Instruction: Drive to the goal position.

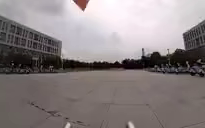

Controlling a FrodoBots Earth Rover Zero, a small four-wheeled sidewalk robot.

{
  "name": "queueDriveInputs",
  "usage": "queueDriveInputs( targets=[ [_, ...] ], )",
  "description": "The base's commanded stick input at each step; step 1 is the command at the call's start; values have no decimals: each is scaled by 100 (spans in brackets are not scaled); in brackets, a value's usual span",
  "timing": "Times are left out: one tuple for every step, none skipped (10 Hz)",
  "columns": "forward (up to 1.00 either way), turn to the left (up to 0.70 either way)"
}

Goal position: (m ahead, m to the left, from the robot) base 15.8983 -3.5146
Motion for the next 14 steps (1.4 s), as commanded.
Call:
queueDriveInputs(
  targets=[
    [85, 0],
    [85, 0],
    [85, 0],
    [85, 0],
    [85, 0],
    [85, 0],
    [85, 0],
    [85, 0],
    [85, 0],
    [85, 0],
    [85, 0],
    [85, 0],
    [85, 0],
    [85, 0]
  ],
)
